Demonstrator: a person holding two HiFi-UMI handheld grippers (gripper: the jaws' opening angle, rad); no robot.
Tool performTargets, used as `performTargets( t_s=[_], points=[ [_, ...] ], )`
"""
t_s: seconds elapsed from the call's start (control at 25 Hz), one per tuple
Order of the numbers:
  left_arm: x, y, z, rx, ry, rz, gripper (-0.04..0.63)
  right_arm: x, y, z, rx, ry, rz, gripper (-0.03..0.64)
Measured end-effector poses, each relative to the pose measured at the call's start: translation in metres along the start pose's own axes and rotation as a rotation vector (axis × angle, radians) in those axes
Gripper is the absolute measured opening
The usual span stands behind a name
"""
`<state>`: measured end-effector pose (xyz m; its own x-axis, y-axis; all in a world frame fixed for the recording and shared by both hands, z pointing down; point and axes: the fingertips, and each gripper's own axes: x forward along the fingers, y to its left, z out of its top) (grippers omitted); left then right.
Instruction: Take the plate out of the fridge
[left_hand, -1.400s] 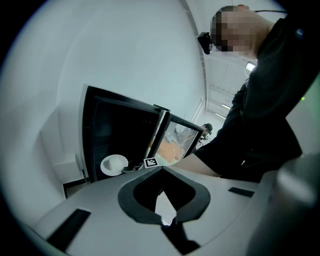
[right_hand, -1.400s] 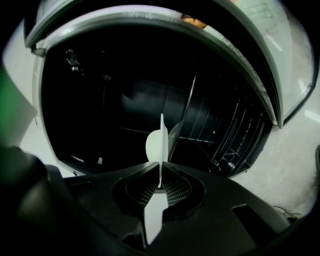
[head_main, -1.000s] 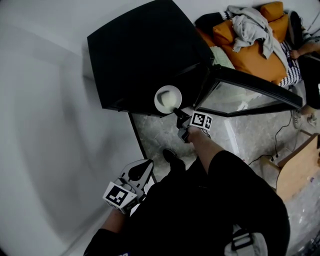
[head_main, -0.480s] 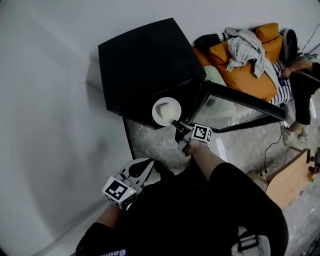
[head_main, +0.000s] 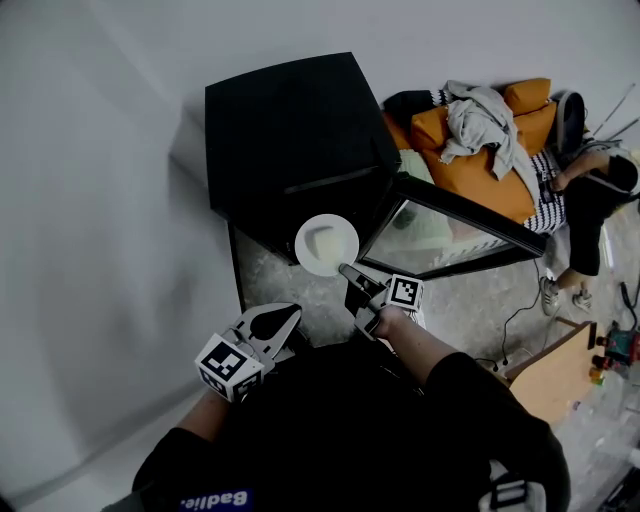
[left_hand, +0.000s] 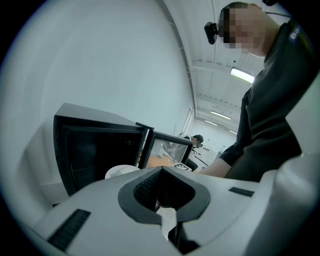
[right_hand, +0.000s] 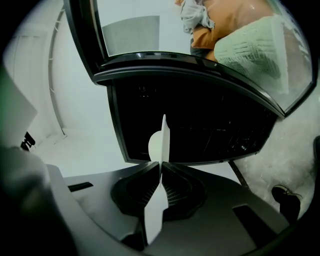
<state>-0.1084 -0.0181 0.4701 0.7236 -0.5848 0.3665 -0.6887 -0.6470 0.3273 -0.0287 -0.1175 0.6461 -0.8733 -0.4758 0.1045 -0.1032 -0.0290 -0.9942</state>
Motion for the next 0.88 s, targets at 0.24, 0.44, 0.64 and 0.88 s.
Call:
performTargets(
  t_s=[0.24,0.44,0.64,0.88],
  points=[
    [0.004,-0.007,0.004,0.003,-0.011,-0.017,-0.003,-0.028,0.029,-0.004,0.000,-0.004,0.033,0.021],
    [0.006,-0.009,0.006,0.003,-0.017,-0.029,-0.003,-0.043,0.065,-0.002,-0.006,-0.015,0.082,0.021],
    [0.012,-0.013,0.007,0.006,-0.021,-0.042,-0.003,-0.055,0.100,-0.002,0.000,-0.018,0.110,0.021],
    [0.017,-0.017,0.010,0.016,-0.024,-0.063,-0.003,-0.061,0.143,-0.003,-0.015,-0.016,0.148,0.022]
  ],
)
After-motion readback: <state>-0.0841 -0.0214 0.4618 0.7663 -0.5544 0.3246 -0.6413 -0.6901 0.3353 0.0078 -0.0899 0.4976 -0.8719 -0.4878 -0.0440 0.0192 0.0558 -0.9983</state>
